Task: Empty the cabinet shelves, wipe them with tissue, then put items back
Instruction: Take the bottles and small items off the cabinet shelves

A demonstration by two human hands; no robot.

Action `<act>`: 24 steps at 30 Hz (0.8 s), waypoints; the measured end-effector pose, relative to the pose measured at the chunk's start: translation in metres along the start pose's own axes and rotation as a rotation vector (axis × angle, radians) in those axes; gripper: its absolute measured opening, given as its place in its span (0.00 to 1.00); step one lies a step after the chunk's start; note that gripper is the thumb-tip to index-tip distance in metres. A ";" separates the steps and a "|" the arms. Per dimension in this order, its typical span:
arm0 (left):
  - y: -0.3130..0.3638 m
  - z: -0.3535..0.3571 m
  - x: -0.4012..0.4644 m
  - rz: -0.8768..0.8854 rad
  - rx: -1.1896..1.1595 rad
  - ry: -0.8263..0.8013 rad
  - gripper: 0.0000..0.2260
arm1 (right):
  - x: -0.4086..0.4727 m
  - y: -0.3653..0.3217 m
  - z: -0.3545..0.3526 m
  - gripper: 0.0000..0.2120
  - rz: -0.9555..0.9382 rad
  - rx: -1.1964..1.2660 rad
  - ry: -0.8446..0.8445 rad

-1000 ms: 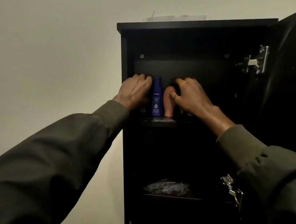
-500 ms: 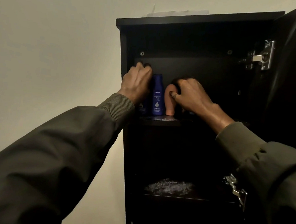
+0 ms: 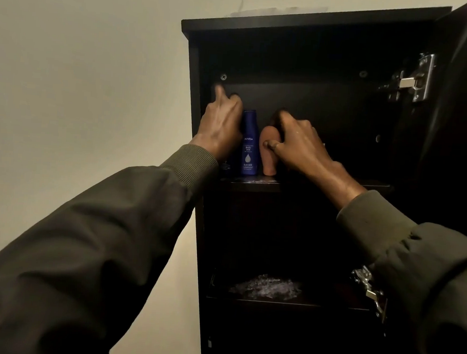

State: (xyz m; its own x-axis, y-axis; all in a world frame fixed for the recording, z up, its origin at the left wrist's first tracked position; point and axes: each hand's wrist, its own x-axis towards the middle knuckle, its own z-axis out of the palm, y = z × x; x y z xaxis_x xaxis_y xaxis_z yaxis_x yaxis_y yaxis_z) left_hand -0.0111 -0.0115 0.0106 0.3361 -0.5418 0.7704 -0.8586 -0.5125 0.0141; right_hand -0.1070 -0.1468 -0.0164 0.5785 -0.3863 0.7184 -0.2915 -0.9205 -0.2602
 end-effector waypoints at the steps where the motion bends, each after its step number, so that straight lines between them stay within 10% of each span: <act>1: 0.001 0.000 0.000 -0.007 -0.019 0.001 0.15 | -0.001 0.000 0.001 0.21 0.004 0.009 0.007; 24: 0.003 -0.011 -0.049 0.011 -0.264 0.293 0.21 | -0.046 -0.022 -0.010 0.17 0.009 0.289 0.208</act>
State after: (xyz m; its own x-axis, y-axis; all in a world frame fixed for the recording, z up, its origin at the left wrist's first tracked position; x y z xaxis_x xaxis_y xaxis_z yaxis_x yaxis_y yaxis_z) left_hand -0.0346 0.0215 -0.0200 0.2343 -0.3133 0.9203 -0.9444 -0.2978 0.1391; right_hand -0.1351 -0.1080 -0.0375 0.4007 -0.4018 0.8234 -0.0509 -0.9071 -0.4178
